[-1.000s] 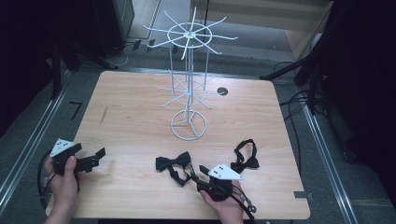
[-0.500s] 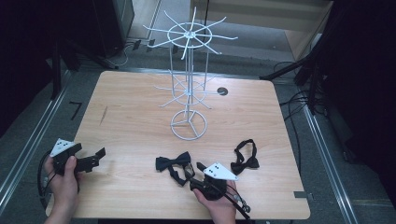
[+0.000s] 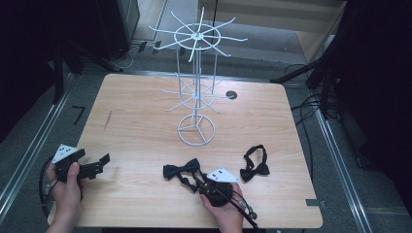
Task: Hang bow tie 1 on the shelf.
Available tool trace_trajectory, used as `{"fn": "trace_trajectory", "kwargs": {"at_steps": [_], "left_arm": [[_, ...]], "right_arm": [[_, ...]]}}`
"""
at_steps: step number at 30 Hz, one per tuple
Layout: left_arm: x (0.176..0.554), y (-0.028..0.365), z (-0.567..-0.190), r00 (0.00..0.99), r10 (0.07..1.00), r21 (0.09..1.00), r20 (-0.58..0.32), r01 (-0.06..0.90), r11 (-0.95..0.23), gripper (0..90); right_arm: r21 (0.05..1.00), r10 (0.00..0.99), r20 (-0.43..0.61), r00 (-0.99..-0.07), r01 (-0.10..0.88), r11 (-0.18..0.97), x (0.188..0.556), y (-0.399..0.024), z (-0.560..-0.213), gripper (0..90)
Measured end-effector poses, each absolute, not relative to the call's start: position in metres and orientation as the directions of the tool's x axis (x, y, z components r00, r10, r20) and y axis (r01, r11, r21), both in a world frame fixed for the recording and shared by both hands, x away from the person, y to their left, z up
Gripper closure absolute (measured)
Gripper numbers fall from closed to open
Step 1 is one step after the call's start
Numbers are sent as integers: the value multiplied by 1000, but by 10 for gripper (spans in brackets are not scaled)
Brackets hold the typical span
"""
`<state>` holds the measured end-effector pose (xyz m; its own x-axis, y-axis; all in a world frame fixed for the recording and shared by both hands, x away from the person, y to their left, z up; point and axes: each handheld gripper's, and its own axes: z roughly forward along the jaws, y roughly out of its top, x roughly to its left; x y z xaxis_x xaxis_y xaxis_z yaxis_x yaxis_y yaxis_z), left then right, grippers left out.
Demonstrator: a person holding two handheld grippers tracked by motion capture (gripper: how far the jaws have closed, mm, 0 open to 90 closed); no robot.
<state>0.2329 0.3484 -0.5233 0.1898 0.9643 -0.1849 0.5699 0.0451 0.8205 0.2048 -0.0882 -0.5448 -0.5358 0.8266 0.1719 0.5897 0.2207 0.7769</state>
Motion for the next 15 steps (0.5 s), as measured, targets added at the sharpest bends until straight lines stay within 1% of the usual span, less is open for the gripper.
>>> {"fn": "trace_trajectory", "kwargs": {"at_steps": [2,3,4,8,9,11,12,15], "left_arm": [[233,348,-523,190,964,821,-185,570,45,0],[233,348,-523,191,964,821,-184,569,44,0],[233,349,-523,192,964,821,-183,569,43,0],[233,349,-523,192,964,821,-186,569,45,0],[233,349,-523,192,963,821,-190,569,48,0],[233,349,-523,192,963,821,-189,569,48,0],[233,349,-523,192,963,821,-189,569,48,0],[233,349,-523,193,963,822,-187,568,45,0]], "right_arm": [[775,829,157,-537,587,233,205,-90,-545,840],[773,830,158,-535,590,234,206,-92,-545,879],[772,827,160,-539,591,236,206,-93,-544,900],[794,828,147,-541,563,227,205,-96,-540,900],[824,828,114,-548,519,230,204,-98,-532,900],[844,821,99,-562,485,230,203,-100,-526,900],[844,821,99,-562,485,230,203,-100,-526,900],[867,819,55,-572,434,245,201,-102,-516,900]]}}
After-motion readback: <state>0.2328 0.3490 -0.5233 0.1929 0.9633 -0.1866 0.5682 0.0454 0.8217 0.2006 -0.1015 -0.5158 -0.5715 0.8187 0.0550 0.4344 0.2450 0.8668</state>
